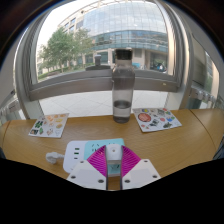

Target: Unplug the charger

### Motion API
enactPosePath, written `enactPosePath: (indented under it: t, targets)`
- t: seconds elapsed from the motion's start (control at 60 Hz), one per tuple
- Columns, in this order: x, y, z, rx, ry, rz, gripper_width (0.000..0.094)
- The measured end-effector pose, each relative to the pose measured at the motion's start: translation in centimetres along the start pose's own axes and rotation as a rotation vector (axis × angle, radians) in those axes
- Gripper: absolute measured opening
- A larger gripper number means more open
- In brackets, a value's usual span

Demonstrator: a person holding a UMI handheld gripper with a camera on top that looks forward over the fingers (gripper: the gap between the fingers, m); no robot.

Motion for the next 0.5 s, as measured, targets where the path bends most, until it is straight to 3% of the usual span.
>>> enactPosePath:
  t: [0.033,0.083,0.15,0.217,0.317,0.5]
  targets:
    - [-1.3,-0.5,-0.3,-0.026,0.003,0.018,0.0145]
    - [-6.7,-3.6,-1.3,-0.094,0.0,0.164,0.0144]
    - [-14.0,-8.8,-0.5,-0.093,-0.035,0.332,0.0142]
    - [-17.9,-11.8,1.4,-0.086,-0.042,0.403,0.0143]
    - [-18.5,-11.0,5.4,-0.047,-0.006,0.378,0.0141]
    - [-9.6,-3.8,11.6,0.005,0.043,0.112,0.0143]
Point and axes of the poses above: the point between the fingertips, and its own axes, seen from behind it with the camera up: z to the right, x down, y forward, the way the camera looks, the point moved 5 cm from there along -y, backward, against the way the camera looks, and after that the axes turned 14 degrees about y, right-handed, at the moved point
